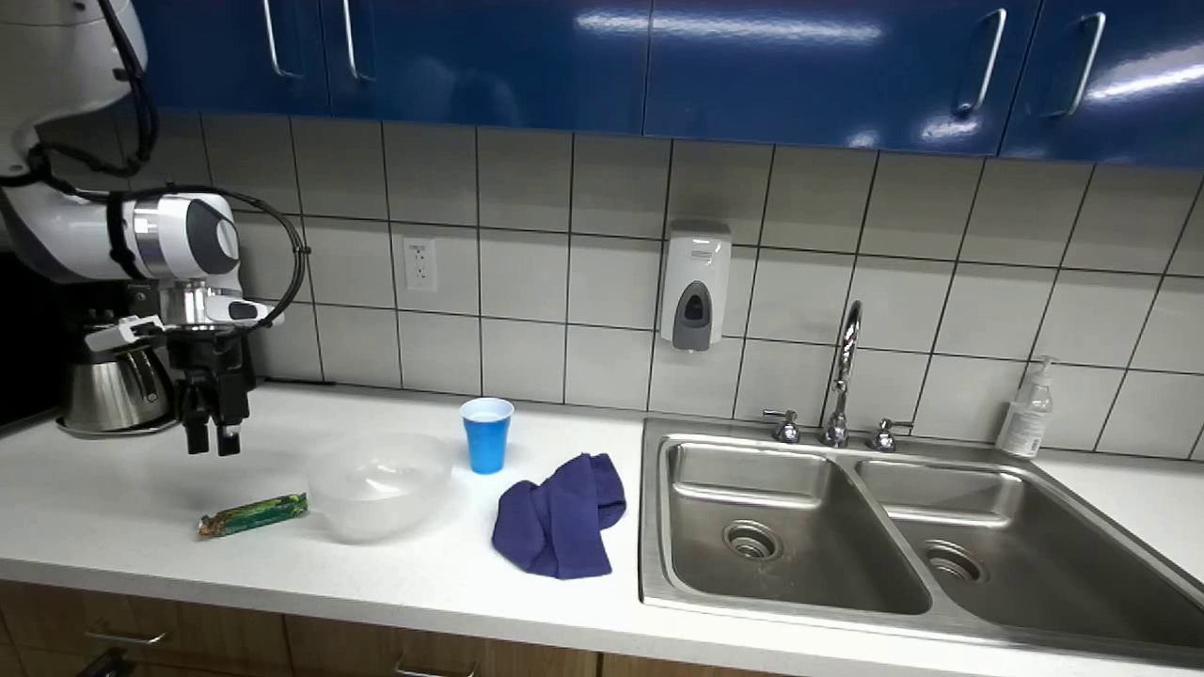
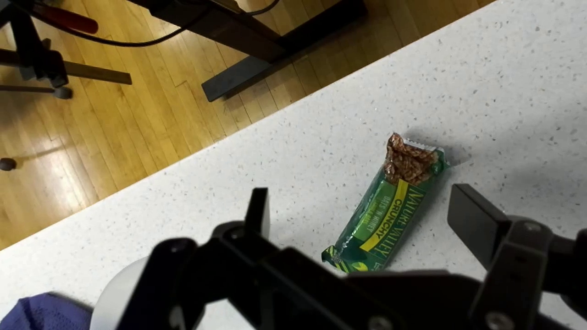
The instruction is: Put the green packet inside the plastic bowl
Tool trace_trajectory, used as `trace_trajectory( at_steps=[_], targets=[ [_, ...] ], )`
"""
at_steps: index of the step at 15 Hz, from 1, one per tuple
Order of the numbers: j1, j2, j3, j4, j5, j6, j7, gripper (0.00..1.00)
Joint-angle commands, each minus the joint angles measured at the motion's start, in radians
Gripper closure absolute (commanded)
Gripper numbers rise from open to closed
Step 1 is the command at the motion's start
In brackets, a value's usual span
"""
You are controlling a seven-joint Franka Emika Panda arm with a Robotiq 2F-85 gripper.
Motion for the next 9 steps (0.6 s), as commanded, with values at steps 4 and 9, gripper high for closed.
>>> trace_trajectory(
  at_steps=[4, 9],
  targets=[
    [0.05, 0.064, -0.044, 0.056, 0.004, 0.051, 0.038, 0.0],
    [0.062, 0.096, -0.064, 0.067, 0.011, 0.106, 0.057, 0.0]
  ],
)
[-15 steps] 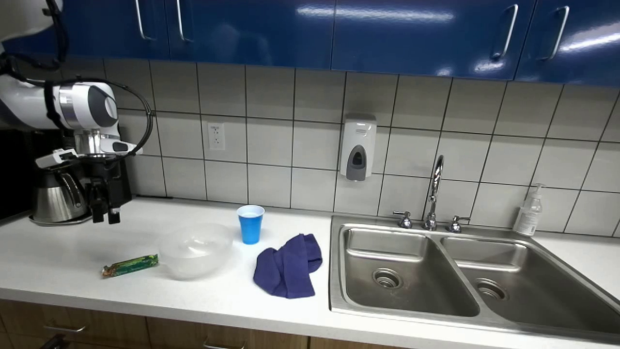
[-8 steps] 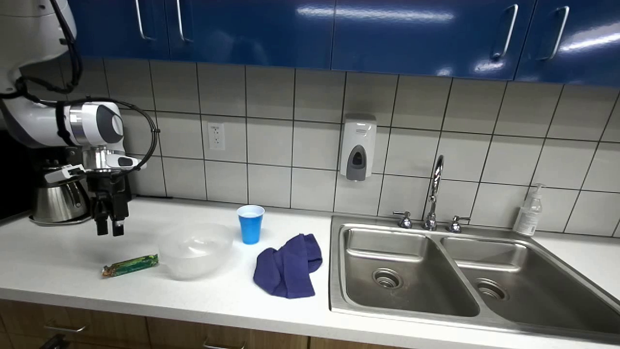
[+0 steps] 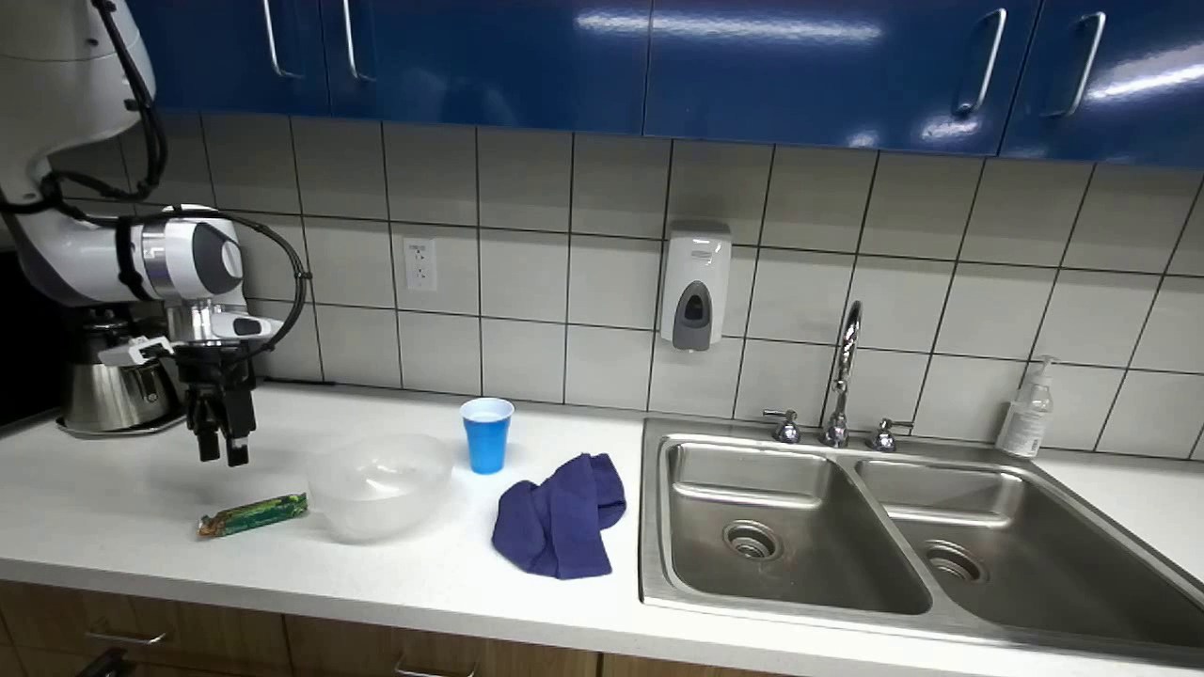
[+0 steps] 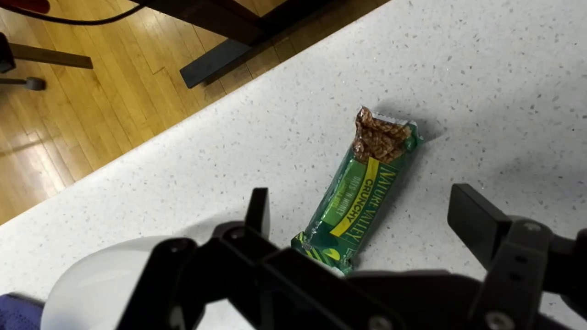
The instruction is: Put the green packet inside the plastic bowl
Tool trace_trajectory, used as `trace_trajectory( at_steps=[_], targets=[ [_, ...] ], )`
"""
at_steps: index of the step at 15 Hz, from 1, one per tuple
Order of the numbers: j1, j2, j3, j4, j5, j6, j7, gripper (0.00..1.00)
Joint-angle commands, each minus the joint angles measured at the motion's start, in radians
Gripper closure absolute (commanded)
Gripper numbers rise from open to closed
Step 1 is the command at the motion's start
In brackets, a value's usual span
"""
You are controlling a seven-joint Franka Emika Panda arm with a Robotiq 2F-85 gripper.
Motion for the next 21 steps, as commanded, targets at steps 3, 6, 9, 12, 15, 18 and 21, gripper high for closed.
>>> trace_trajectory(
  at_steps=[3, 6, 9, 12, 15, 18, 21],
  targets=[
    [0.018, 0.042, -0.027, 0.026, 0.018, 0.041, 0.037, 0.0],
    [0.018, 0.061, -0.032, 0.025, 0.022, 0.06, 0.042, 0.0],
    [0.022, 0.079, -0.038, 0.027, 0.024, 0.077, 0.043, 0.0],
    [0.027, 0.094, -0.044, 0.026, 0.023, 0.089, 0.045, 0.0],
    [0.036, 0.108, -0.052, 0.023, 0.016, 0.116, 0.051, 0.0],
    [0.046, 0.121, -0.065, 0.021, 0.012, 0.144, 0.059, 0.0],
    [0.06, 0.134, -0.079, 0.018, 0.01, 0.177, 0.071, 0.0]
  ],
)
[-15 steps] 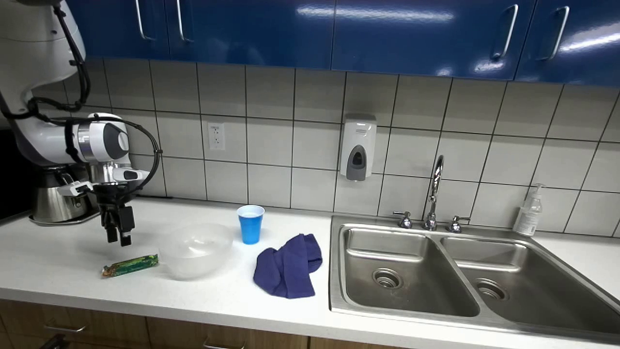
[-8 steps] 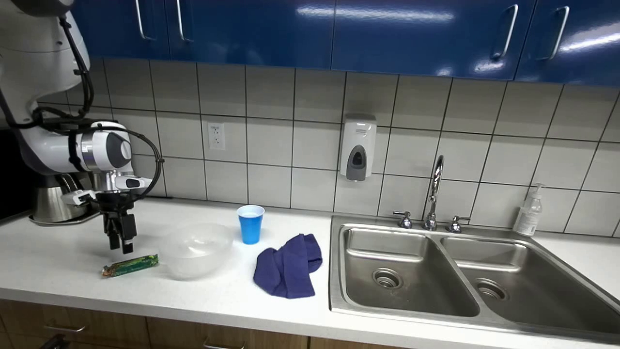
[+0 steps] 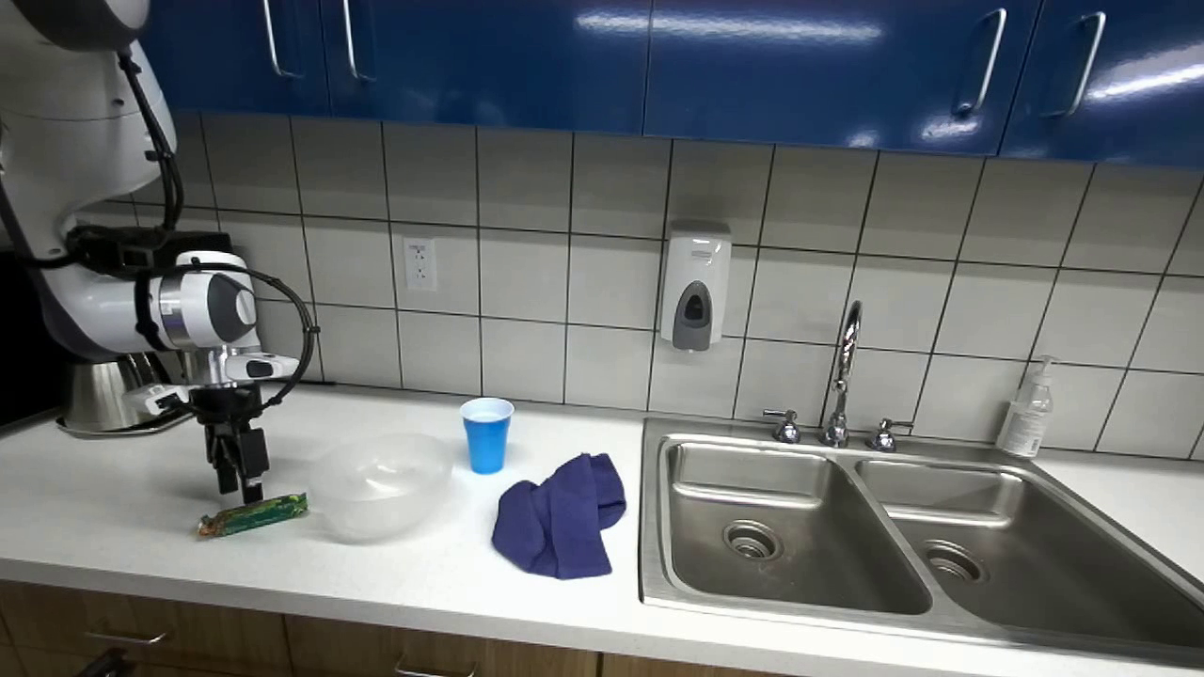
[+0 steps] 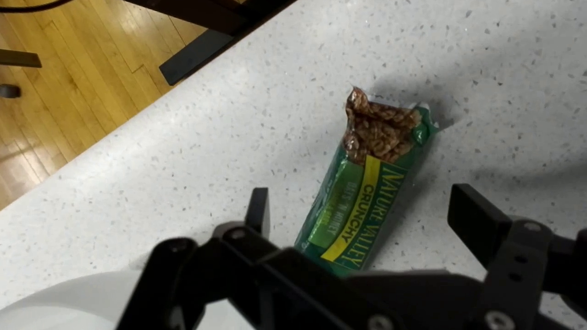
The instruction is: Put the green packet inside the plastic bowl
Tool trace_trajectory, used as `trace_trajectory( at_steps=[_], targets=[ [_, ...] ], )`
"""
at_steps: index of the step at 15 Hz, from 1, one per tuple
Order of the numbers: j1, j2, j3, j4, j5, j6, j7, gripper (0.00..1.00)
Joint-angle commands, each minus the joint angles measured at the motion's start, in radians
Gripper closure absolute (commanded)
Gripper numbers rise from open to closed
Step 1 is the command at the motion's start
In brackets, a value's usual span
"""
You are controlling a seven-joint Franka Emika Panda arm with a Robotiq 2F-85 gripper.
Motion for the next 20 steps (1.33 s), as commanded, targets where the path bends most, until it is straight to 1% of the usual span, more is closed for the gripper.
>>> trace_trajectory(
  at_steps=[1, 7, 13, 14, 15, 20],
  targets=[
    [0.028, 0.019, -0.025, 0.008, -0.002, 0.037, 0.043, 0.0],
    [0.05, 0.04, -0.052, -0.001, -0.006, 0.094, 0.07, 0.0],
    [0.058, 0.054, -0.062, -0.006, -0.004, 0.115, 0.079, 0.0],
    [0.059, 0.055, -0.063, -0.006, -0.005, 0.115, 0.079, 0.07],
    [0.061, 0.054, -0.065, -0.007, -0.006, 0.118, 0.08, 0.26],
    [0.068, 0.043, -0.07, -0.019, -0.005, 0.146, 0.088, 0.66]
  ],
)
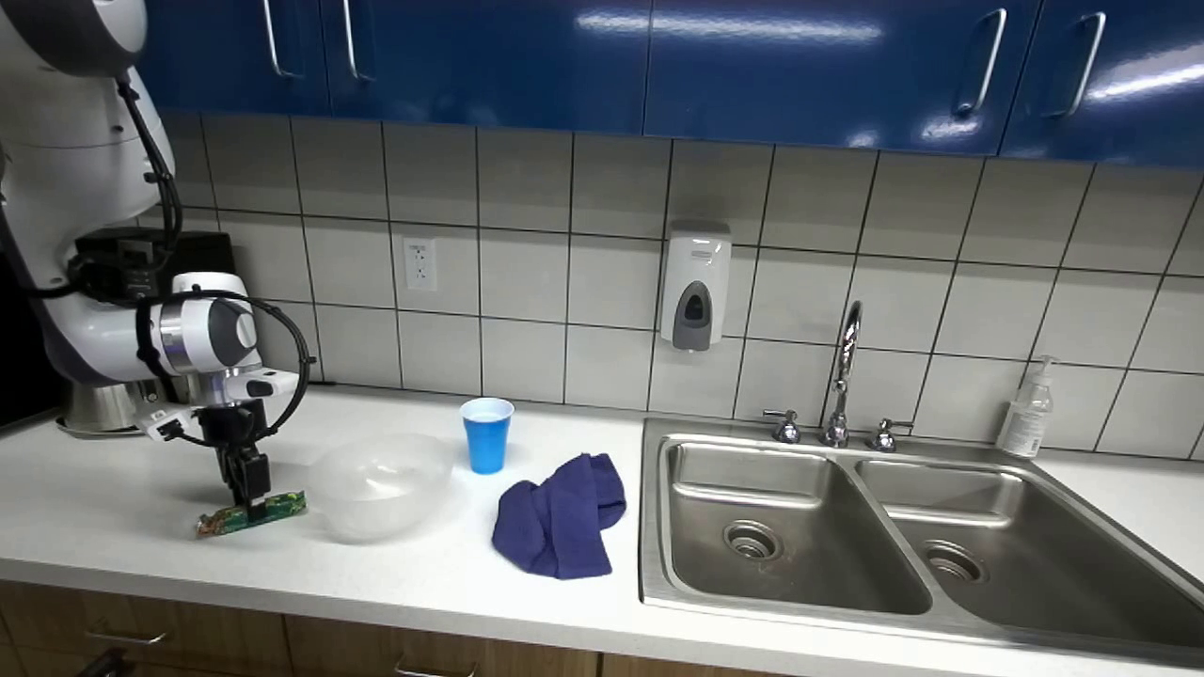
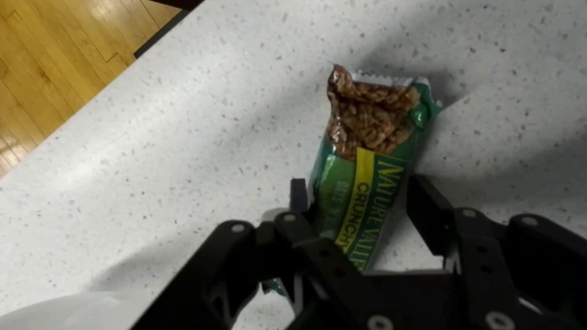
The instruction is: Put the green packet inside the plastic bowl
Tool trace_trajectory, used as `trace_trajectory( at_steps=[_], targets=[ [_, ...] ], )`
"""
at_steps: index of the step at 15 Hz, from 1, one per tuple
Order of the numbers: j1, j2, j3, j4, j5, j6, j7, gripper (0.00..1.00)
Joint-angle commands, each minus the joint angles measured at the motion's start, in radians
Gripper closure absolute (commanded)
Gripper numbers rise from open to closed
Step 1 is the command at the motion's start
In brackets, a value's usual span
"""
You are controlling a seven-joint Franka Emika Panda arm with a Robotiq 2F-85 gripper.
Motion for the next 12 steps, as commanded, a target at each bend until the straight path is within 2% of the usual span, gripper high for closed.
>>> trace_trajectory(
  at_steps=[1, 2, 3, 7, 12],
  targets=[
    [0.019, -0.018, -0.019, -0.021, -0.006, 0.026, 0.03, 0.73],
    [0.019, -0.021, -0.02, -0.025, -0.005, 0.033, 0.031, 0.81],
    [0.018, -0.023, -0.021, -0.029, -0.004, 0.037, 0.032, 0.84],
    [0.025, -0.045, -0.029, -0.046, -0.012, 0.047, 0.036, 0.84],
    [0.082, -0.154, -0.074, -0.104, -0.07, 0.098, 0.063, 0.84]
  ],
)
